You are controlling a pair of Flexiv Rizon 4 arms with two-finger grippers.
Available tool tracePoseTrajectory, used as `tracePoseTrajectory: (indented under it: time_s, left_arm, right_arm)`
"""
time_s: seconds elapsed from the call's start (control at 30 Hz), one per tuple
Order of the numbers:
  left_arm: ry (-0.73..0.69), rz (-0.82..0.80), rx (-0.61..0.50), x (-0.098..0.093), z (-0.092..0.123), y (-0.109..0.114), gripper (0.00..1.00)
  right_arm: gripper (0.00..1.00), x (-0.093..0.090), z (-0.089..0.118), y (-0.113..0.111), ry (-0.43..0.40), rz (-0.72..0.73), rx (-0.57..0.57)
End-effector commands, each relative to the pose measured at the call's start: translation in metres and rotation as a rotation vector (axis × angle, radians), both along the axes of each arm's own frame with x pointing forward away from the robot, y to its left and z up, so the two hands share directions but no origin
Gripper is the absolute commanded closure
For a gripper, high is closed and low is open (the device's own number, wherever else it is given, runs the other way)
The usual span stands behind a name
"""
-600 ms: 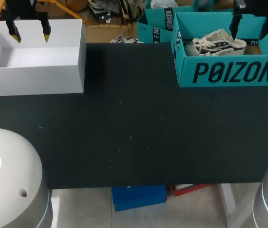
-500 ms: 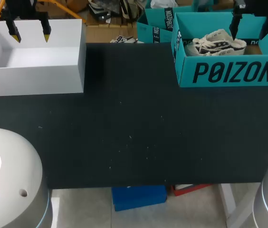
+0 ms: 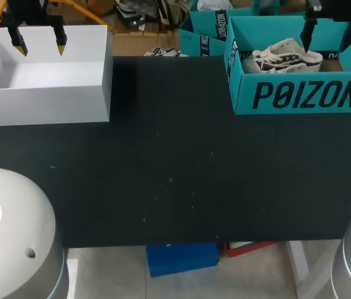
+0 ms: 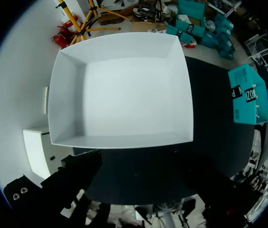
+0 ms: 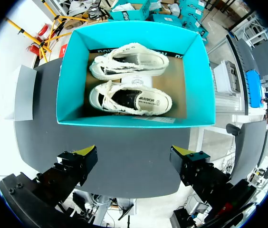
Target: Take the shoe out of the shoebox, open the shoe tongue, remove and reinsert the insole, then place the shoe into the shoebox
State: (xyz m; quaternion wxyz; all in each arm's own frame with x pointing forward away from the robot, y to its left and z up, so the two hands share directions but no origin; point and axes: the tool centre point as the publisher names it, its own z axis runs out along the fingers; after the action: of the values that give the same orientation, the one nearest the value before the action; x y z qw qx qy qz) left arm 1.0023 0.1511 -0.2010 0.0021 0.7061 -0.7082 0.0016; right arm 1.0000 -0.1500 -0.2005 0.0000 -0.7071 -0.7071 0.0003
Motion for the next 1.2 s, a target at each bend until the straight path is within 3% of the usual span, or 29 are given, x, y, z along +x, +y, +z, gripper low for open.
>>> tracePoseTrajectory:
  time_s: [0.03,0.63,0.73,0.9,1.07,1.13,1.2]
  left_arm:
    - [0.001,0.002,0.003,-0.001,0.001,-0.001,0.00]
    - [0.001,0.002,0.003,-0.001,0.001,-0.001,0.00]
    - [0.001,0.002,0.003,-0.001,0.001,-0.001,0.00]
    - [0.001,0.002,0.003,-0.001,0.001,-0.001,0.00]
    - [0.001,0.002,0.003,-0.001,0.001,-0.001,0.00]
    - [0.001,0.002,0.003,-0.001,0.001,-0.001,0.00]
    - [0.001,0.002,0.003,-0.001,0.001,-0.001,0.00]
  right_arm:
    - [0.00,0.000,0.000,0.000,0.000,0.000,0.000]
    - [0.00,0.000,0.000,0.000,0.000,0.000,0.000]
    - [0.00,0.004,-0.003,0.002,0.018,0.092,-0.025]
    - [0.00,0.014,0.005,0.001,-0.031,0.488,-0.036]
    - [0.00,0.014,0.022,0.001,-0.065,1.047,0.012]
    - [0.00,0.006,0.028,0.002,-0.034,1.362,0.003]
    - [0.00,0.006,0.028,0.002,-0.034,1.362,0.003]
